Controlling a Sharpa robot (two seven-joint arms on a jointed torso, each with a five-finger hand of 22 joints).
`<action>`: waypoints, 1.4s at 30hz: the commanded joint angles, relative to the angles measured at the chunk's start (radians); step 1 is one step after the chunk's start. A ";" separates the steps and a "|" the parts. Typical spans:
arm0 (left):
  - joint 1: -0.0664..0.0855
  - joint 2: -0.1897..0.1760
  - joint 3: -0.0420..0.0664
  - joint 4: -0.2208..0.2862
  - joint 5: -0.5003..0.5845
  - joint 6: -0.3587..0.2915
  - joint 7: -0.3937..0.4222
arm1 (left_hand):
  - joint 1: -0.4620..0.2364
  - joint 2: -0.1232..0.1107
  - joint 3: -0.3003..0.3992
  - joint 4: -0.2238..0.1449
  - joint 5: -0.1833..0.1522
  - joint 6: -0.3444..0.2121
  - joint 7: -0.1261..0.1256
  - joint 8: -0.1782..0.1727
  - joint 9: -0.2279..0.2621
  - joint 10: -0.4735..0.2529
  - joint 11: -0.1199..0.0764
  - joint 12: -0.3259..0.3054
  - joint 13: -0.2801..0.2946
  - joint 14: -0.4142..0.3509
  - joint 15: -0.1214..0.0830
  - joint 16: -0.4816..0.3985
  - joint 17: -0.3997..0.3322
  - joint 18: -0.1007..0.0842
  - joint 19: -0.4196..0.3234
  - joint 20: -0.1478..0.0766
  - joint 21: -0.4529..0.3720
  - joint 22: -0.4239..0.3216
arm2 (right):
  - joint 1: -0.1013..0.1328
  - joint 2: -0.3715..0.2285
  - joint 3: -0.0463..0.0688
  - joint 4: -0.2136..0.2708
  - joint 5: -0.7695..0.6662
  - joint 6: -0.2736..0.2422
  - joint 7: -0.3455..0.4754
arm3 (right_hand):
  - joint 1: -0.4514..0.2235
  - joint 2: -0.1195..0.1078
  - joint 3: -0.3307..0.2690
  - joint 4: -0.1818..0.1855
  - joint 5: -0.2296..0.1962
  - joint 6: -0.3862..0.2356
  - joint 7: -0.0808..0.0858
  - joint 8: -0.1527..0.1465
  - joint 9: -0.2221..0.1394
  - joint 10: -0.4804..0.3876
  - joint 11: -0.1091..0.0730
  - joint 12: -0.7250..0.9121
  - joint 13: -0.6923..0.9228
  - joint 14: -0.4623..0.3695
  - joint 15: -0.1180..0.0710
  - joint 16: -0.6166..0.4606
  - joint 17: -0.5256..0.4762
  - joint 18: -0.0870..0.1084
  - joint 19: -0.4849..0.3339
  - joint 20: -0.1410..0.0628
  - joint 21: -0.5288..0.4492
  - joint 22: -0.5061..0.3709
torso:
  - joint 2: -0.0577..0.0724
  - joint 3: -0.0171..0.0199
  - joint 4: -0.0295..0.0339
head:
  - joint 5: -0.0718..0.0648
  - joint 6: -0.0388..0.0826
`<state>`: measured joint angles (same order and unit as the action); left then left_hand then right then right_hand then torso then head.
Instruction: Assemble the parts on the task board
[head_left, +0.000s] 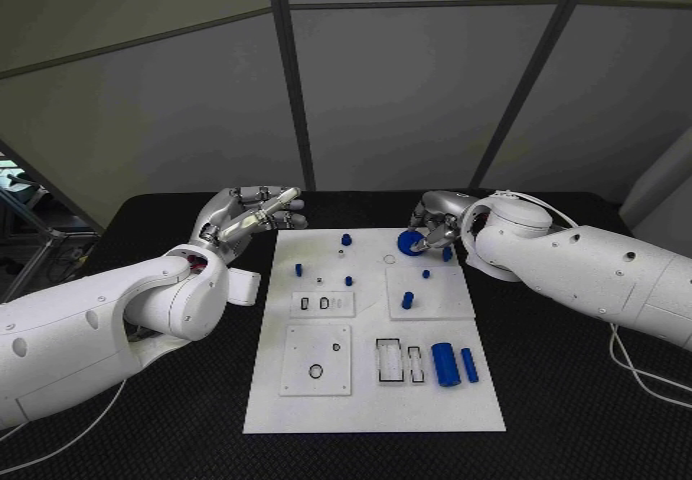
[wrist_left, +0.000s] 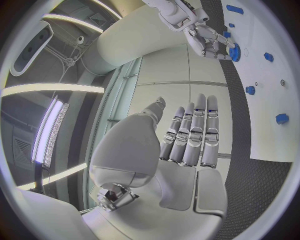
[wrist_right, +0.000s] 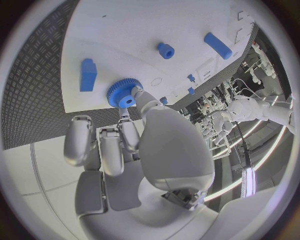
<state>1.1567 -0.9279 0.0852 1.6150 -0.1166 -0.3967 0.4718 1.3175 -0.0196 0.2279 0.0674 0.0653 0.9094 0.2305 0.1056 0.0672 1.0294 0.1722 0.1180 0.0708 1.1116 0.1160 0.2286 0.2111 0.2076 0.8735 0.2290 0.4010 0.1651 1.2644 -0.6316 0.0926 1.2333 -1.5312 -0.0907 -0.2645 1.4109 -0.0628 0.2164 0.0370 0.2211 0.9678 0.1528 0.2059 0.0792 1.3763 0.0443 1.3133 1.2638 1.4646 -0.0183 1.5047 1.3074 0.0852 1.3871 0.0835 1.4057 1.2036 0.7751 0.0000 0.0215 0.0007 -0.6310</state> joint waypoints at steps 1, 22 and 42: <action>0.002 0.001 0.001 0.000 -0.005 0.011 0.007 | -0.003 0.006 0.005 0.000 0.003 -0.005 0.013 -0.003 0.000 0.001 0.006 -0.007 0.000 -0.003 0.003 -0.007 0.001 -0.025 -0.006 0.000 -0.004 -0.001 | 0.000 -0.004 -0.001 0.015 -0.050 -0.090 0.024 | 0.000 0.016 0.009 -0.003 0.009 0.046 -0.024 0.013 0.011 0.011 -0.001 0.010 0.007 0.078 -0.010 0.004 0.126 -0.014 0.008 -0.002 0.007 0.008 | 0.000 0.0002 -0.0001 | 0.001 0.001; 0.002 0.004 0.001 0.001 -0.005 0.003 0.008 | 0.000 0.008 0.008 -0.003 0.003 -0.005 0.012 -0.004 0.000 0.001 0.006 -0.008 0.000 -0.003 0.003 -0.008 0.002 -0.025 -0.006 0.000 -0.004 -0.002 | 0.001 0.078 -0.014 0.116 -0.159 -0.198 0.022 | -0.005 0.007 0.031 -0.015 0.026 0.050 -0.025 0.004 0.009 0.006 -0.004 0.004 0.004 0.080 -0.013 0.007 0.131 -0.017 0.014 -0.007 0.013 0.021 | 0.000 -0.0011 0.0014 | 0.010 0.008; 0.002 0.015 0.001 -0.003 -0.005 0.005 0.009 | 0.000 0.008 0.008 -0.003 0.003 -0.005 0.012 -0.004 0.000 0.001 0.006 -0.008 0.000 -0.003 0.003 -0.008 0.002 -0.025 -0.006 0.000 -0.004 -0.002 | -0.011 0.193 -0.063 0.039 -0.164 -0.164 0.025 | -0.021 -0.001 0.039 -0.014 0.023 0.043 -0.021 -0.006 0.005 0.004 -0.001 0.000 0.002 0.079 -0.011 0.006 0.129 -0.017 0.016 -0.006 0.015 0.023 | 0.000 0.0009 -0.0008 | 0.018 0.003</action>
<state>1.1566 -0.9149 0.0853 1.6116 -0.1167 -0.3976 0.4717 1.3175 -0.0196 0.2318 0.0635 0.0653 0.9094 0.2305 0.1056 0.0672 1.0294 0.1722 0.1143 0.0707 1.1116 0.1161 0.2245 0.2126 0.2076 0.8735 0.2290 0.4010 0.1644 1.2525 -0.4416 0.0288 1.2750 -1.6849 -0.2609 -0.2434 1.4021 -0.0653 0.2468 0.0186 0.2410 0.9687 0.1519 0.2027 0.0787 1.3793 0.0413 1.3190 1.2668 1.4669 -0.0234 1.5043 1.3073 0.0852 1.3957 0.0749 1.4170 1.2254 0.7759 0.0000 0.0223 0.0177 -0.6280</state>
